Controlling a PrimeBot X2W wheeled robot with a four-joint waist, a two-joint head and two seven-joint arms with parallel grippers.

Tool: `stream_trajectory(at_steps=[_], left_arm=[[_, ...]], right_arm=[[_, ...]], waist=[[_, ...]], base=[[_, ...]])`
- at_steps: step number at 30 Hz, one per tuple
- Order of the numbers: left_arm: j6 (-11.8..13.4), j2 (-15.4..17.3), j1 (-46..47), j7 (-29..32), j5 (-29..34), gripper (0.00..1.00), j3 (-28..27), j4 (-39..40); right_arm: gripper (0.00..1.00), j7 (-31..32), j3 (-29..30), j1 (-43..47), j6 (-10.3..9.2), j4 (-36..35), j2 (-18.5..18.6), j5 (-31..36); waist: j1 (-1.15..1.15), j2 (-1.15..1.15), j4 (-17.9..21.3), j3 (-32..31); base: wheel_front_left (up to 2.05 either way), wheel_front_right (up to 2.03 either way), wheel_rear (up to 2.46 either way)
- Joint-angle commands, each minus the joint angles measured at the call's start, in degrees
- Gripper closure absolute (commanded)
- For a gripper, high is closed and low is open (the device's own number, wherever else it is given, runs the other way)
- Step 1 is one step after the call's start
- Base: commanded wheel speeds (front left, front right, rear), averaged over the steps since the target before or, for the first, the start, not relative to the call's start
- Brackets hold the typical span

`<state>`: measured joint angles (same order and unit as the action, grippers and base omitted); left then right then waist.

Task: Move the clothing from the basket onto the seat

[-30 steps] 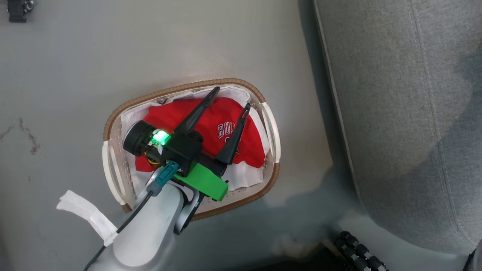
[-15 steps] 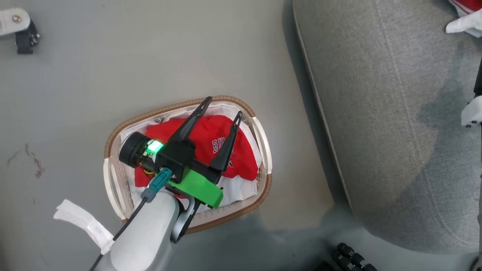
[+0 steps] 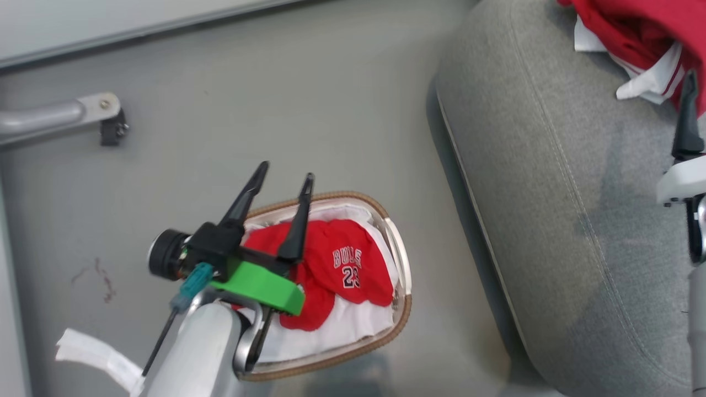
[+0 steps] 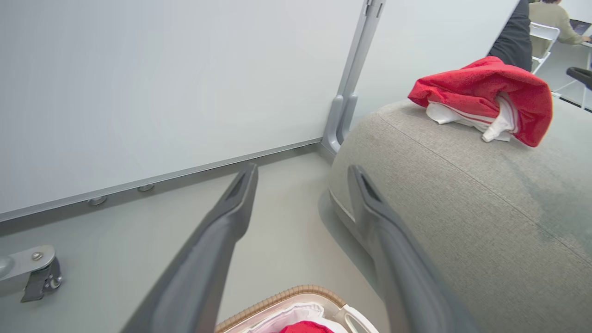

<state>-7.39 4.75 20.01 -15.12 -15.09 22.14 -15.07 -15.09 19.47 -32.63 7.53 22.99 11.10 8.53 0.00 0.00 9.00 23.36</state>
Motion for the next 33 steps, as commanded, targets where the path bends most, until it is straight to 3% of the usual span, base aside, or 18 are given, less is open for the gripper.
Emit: stream_trajectory(at_steps=[1,13,19,27,33], left_arm=[[-0.1,-0.2,-1.8,0.0,-0.1,0.0,-1.4,0.2],[-0.1,-1.7,-12.0,-0.1,0.4,0.0,-13.5,0.3],[-0.2,-1.8,-16.7,-0.1,0.3,0.0,-18.0,0.9],[0.0,-1.8,-22.7,-0.1,-1.9,0.0,-19.1,1.5],[0.1,-1.8,-23.9,-0.1,-2.3,0.0,-18.7,1.3]], right_arm=[[0.0,-0.1,-0.6,0.4,-0.08,-0.1,-0.7,-0.5],[0.0,-0.1,-10.4,6.4,-0.08,-0.8,-7.6,-4.8],[0.0,-0.1,-15.8,12.8,-0.08,-1.8,-8.1,-8.3],[0.0,-0.1,-19.4,23.1,-0.08,-3.4,-8.1,-13.5],[0.0,-0.1,-19.9,25.7,-0.08,-3.9,-8.1,-14.4]], waist=[[0.0,0.0,-3.3,-5.4],[0.0,0.0,-7.2,-13.5],[0.0,0.0,-7.9,-16.4],[0.0,0.0,-8.5,-20.7],[0.0,0.0,-7.9,-21.3]], base=[[0.0,0.0,0.0],[0.0,0.0,0.0],[0.0,0.0,0.0],[0.0,0.0,0.0],[0.0,0.0,0.0]])
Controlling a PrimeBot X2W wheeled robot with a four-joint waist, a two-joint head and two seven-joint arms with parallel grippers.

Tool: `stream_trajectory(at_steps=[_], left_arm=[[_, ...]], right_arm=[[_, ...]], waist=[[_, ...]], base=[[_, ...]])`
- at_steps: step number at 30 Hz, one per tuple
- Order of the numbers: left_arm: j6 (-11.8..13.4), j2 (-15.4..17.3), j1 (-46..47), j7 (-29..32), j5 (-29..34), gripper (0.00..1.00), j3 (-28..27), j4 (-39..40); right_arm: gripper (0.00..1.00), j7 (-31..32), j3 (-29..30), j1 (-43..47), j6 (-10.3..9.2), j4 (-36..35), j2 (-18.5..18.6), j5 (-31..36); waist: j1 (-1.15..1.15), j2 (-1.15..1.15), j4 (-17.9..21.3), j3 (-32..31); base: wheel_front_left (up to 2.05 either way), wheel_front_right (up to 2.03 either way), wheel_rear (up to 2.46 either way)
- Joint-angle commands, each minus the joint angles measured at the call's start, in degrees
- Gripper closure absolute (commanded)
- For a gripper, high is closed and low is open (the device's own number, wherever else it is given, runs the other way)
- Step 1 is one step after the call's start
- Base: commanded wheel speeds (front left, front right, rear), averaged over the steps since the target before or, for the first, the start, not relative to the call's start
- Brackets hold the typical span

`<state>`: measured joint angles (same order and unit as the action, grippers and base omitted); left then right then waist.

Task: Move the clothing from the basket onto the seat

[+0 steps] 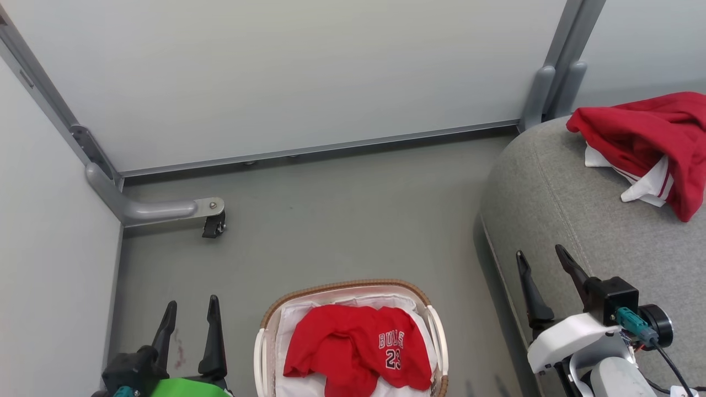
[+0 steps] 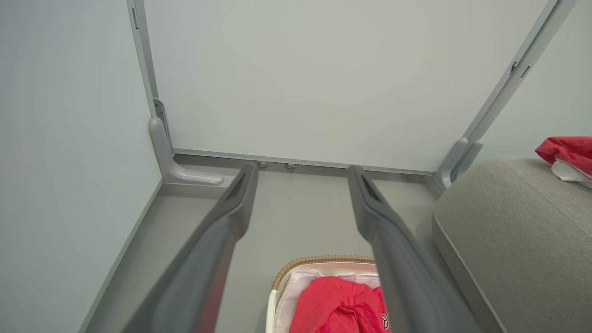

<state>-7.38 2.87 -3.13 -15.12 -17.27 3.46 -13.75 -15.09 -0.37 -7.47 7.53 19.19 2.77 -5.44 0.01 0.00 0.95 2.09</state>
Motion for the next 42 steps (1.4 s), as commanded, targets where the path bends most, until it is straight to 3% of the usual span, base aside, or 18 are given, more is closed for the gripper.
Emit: stream_trajectory(at_steps=[1,29,42], left_arm=[[0.1,0.0,-0.7,-0.1,-0.2,0.0,0.0,-0.1],[0.0,0.0,1.1,-0.1,1.1,0.0,1.4,-0.7],[-0.1,0.1,12.3,0.0,6.9,0.0,8.6,-9.1]], right_arm=[[0.0,-0.1,-0.2,0.6,-0.08,-0.1,0.2,-0.5],[0.0,-0.1,-1.1,-0.3,-0.08,-0.5,0.2,-1.0],[0.0,-0.1,-1.2,-6.3,-0.08,-3.0,0.2,0.9]], waist=[[-0.01,0.0,0.3,-0.1],[-0.01,0.0,0.5,1.9],[-0.01,0.0,3.8,12.6]], base=[[0.0,0.0,0.0],[0.0,0.0,0.0],[0.0,0.0,0.0]])
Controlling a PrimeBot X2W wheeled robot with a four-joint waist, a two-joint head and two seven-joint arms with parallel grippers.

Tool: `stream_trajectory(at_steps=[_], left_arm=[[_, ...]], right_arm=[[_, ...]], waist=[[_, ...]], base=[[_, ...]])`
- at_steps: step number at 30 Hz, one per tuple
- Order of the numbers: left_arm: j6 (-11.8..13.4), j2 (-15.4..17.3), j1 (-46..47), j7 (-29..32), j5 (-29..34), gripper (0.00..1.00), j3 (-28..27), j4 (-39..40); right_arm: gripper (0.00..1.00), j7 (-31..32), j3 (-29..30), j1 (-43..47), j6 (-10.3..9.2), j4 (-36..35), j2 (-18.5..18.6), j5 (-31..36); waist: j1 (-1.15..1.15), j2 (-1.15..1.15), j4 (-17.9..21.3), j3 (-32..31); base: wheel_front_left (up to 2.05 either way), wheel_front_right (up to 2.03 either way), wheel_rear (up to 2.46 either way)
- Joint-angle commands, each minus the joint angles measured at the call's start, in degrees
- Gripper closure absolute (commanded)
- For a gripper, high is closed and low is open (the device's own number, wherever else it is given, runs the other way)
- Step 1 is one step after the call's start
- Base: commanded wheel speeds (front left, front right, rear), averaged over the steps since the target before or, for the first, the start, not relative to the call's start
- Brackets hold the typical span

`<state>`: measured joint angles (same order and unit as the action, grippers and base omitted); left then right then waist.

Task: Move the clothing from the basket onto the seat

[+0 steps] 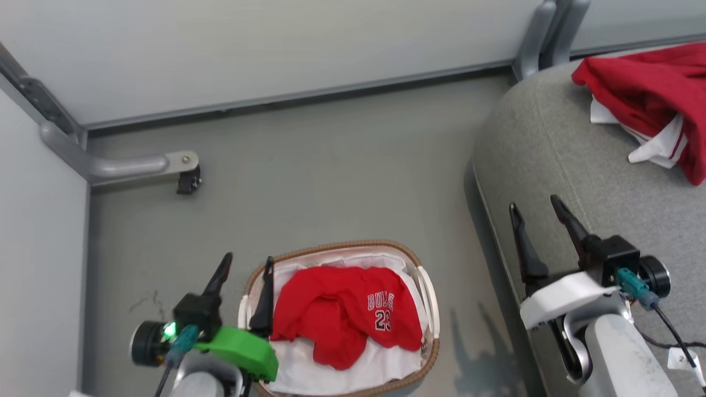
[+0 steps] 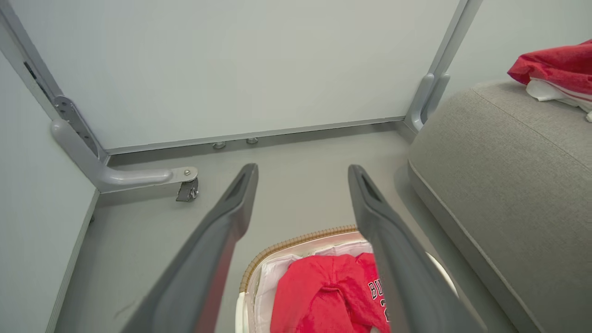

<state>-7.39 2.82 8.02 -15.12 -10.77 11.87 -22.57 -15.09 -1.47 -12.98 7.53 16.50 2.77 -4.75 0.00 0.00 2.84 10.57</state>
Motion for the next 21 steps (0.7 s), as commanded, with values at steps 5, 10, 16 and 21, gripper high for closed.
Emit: stream_trajectory(at_steps=[5,10,16,21], left_arm=[[-0.1,0.5,8.4,0.0,2.4,0.0,4.9,-7.6],[-0.1,1.0,14.9,-0.1,3.0,0.0,10.0,-15.0],[-0.1,1.8,21.7,-0.1,3.7,0.0,16.6,-23.7],[-0.1,3.3,26.8,0.0,4.3,0.0,21.3,-31.0]], right_arm=[[0.0,-0.1,-0.5,-4.0,-0.08,-2.1,0.2,-0.1],[0.0,-0.1,-1.0,-6.9,-0.08,-3.7,0.2,-1.0],[0.0,-0.1,-1.7,-9.8,-0.08,-5.8,0.2,-2.6],[0.0,-0.1,-2.7,-11.9,-0.08,-7.7,0.1,-4.6]], waist=[[0.0,0.0,4.6,10.0],[0.0,0.0,7.5,15.5],[0.0,0.0,11.3,22.1],[0.0,0.0,14.2,27.4]], base=[[0.0,0.0,0.0],[0.0,0.0,0.0],[0.0,0.0,0.0],[0.0,0.0,0.0]])
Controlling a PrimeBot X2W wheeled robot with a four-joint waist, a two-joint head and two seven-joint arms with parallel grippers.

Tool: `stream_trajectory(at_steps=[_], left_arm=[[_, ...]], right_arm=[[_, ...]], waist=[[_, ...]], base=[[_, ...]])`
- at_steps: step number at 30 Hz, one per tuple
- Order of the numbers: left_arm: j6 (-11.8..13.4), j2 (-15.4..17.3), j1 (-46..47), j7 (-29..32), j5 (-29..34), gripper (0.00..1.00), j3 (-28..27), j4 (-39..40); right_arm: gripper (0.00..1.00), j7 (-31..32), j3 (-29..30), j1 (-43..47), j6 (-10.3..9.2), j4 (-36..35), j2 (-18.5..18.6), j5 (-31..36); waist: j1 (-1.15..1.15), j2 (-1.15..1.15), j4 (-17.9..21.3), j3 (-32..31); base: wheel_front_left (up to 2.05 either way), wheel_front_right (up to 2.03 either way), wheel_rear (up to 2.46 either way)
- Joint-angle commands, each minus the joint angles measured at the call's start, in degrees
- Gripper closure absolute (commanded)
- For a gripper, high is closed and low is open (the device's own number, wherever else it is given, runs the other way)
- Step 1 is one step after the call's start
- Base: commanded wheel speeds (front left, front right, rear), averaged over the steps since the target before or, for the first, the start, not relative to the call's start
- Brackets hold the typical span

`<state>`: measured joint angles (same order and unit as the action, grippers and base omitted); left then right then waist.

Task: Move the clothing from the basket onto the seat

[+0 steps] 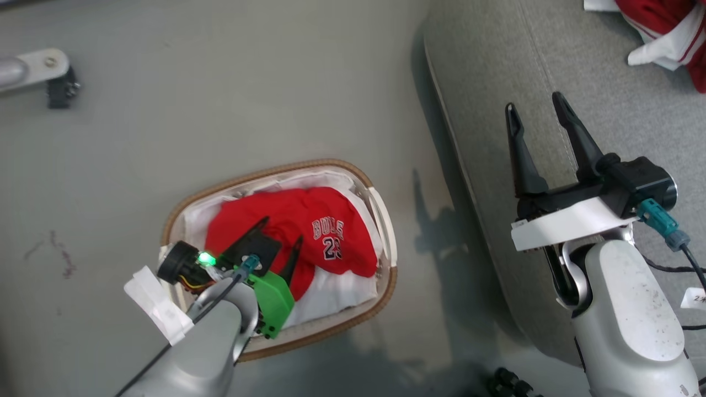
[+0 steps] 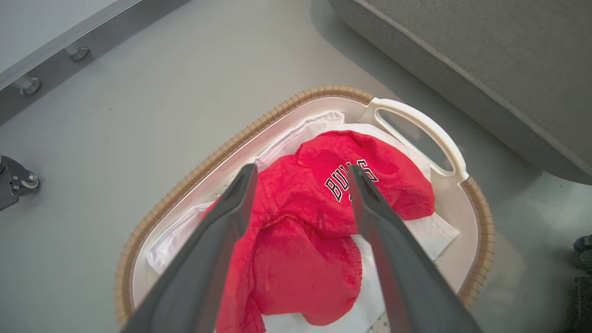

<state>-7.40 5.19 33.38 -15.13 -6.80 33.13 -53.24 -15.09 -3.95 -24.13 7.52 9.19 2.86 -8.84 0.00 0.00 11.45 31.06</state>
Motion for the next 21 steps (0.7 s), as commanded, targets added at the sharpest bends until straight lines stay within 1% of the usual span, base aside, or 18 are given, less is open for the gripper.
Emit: stream_trajectory(at_steps=[1,10,15,21], left_arm=[[-0.1,1.2,2.4,0.0,0.5,0.0,0.7,-1.6],[-0.1,4.1,10.9,0.9,2.7,0.0,4.9,-11.8],[1.0,4.9,14.6,2.1,4.1,0.0,6.4,-15.4],[2.4,5.7,17.6,3.4,5.4,0.0,7.8,-17.7]], right_arm=[[0.0,-0.1,-0.3,-1.1,-0.07,-0.7,0.1,-0.8],[0.0,-0.1,-2.5,-3.1,-0.07,-3.2,0.1,-3.6],[0.0,-0.1,-3.4,-3.8,-0.07,-4.1,0.1,-4.8],[0.0,-0.1,-4.2,-4.3,-0.07,-4.5,0.1,-5.7]], waist=[[0.0,0.0,5.9,7.5],[0.0,0.0,9.3,13.5],[0.0,0.0,10.5,15.3],[0.0,0.0,11.4,16.4]], base=[[0.0,0.0,0.0],[0.0,0.0,0.0],[0.0,0.0,0.0],[0.0,0.0,0.0]])
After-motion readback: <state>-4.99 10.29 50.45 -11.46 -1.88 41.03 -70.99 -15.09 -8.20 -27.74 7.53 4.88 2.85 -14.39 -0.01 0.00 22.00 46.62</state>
